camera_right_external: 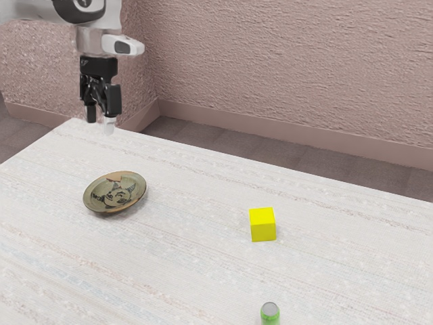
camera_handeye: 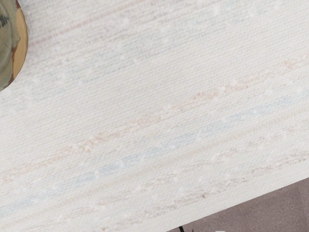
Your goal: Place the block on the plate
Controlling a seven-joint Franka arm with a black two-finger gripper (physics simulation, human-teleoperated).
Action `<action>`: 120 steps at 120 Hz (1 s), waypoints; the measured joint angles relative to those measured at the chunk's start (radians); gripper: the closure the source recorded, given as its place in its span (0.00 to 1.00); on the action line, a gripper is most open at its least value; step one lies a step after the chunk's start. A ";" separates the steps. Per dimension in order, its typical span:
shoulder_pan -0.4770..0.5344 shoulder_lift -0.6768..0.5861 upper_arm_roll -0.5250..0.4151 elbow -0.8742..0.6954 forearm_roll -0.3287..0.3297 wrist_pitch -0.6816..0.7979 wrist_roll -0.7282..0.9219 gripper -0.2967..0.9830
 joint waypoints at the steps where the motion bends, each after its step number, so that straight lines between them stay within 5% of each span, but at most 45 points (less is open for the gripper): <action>1: -0.001 0.000 0.001 0.000 0.000 0.009 0.006 0.23; 25: 0.010 -0.003 0.006 -0.001 -0.003 0.148 0.127 0.23; 53: -0.145 0.132 0.003 -0.001 -0.016 0.313 0.210 0.23; 120: -0.291 0.491 0.017 0.136 -0.066 0.561 0.315 0.23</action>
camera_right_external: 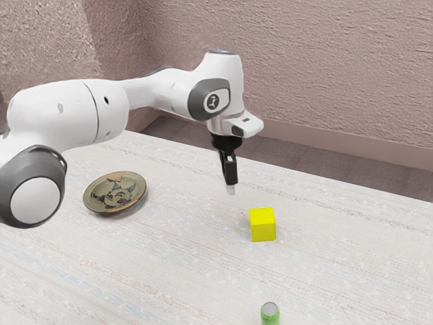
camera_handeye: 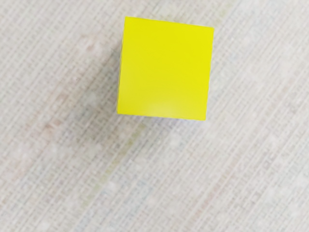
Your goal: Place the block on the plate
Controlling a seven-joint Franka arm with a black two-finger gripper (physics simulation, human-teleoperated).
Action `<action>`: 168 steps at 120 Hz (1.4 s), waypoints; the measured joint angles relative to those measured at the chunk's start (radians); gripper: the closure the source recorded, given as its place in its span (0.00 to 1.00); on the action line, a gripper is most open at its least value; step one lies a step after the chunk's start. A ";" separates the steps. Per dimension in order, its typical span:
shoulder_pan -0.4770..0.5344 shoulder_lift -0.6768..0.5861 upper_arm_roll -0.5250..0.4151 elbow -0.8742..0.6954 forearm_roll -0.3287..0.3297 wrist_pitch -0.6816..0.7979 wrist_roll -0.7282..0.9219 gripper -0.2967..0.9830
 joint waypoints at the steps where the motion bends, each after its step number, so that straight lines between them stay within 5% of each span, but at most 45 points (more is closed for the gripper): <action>1: -0.001 0.003 0.000 0.000 0.000 0.002 0.001 0.23; 168: -0.098 0.179 0.000 0.087 -0.027 0.153 0.038 0.23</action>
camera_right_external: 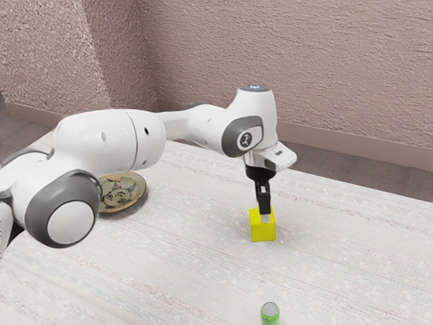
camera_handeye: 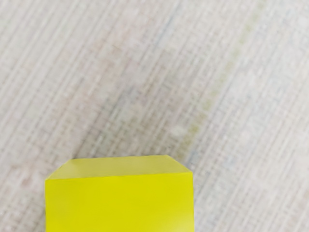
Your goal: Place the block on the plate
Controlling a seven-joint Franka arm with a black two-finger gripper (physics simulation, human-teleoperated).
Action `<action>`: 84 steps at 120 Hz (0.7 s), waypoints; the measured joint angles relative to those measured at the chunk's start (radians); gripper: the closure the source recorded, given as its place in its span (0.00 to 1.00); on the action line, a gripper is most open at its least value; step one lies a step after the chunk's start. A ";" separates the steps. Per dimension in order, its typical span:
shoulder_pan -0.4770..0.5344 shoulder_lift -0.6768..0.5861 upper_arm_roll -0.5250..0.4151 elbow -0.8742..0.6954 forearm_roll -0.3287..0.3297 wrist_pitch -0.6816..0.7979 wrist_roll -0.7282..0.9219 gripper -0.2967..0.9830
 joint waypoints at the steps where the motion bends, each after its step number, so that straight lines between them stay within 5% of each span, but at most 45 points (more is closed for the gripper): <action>1: 0.000 0.002 0.000 0.002 0.000 0.000 0.000 0.23; 56: -0.001 0.074 0.000 0.043 -0.003 -0.006 0.000 0.23; 84: -0.001 0.077 0.001 0.045 -0.003 -0.003 -0.013 0.47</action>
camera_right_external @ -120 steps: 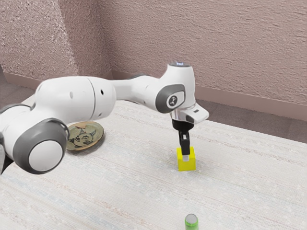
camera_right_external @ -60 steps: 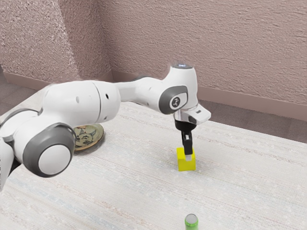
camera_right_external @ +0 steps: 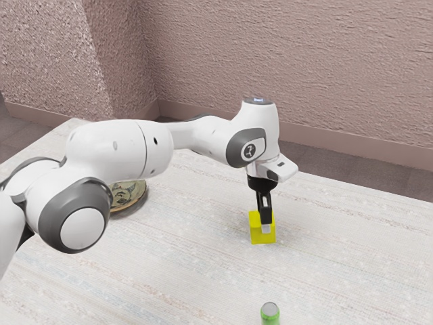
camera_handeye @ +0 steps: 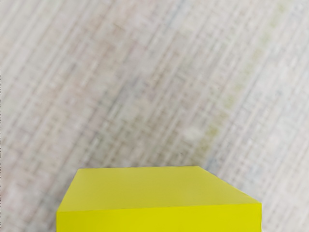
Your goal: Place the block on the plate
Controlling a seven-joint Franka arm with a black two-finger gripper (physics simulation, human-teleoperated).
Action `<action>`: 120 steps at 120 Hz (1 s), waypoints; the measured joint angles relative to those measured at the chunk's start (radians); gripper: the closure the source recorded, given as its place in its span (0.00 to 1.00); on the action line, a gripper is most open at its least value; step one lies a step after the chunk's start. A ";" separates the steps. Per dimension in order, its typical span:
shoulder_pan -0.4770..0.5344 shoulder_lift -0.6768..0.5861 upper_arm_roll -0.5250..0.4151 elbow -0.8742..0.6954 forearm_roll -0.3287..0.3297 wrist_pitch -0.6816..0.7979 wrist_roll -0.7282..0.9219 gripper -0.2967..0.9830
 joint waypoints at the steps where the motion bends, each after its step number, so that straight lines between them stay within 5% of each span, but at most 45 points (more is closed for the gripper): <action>1: 0.000 0.000 0.000 0.000 0.000 0.000 -0.001 0.48; 49: -0.003 -0.060 0.006 -0.014 0.024 0.009 -0.029 0.65; 96: -0.020 -0.263 0.056 -0.063 0.039 -0.037 -0.054 0.68; 120: -0.010 -0.311 0.172 -0.070 0.033 -0.083 -0.048 0.69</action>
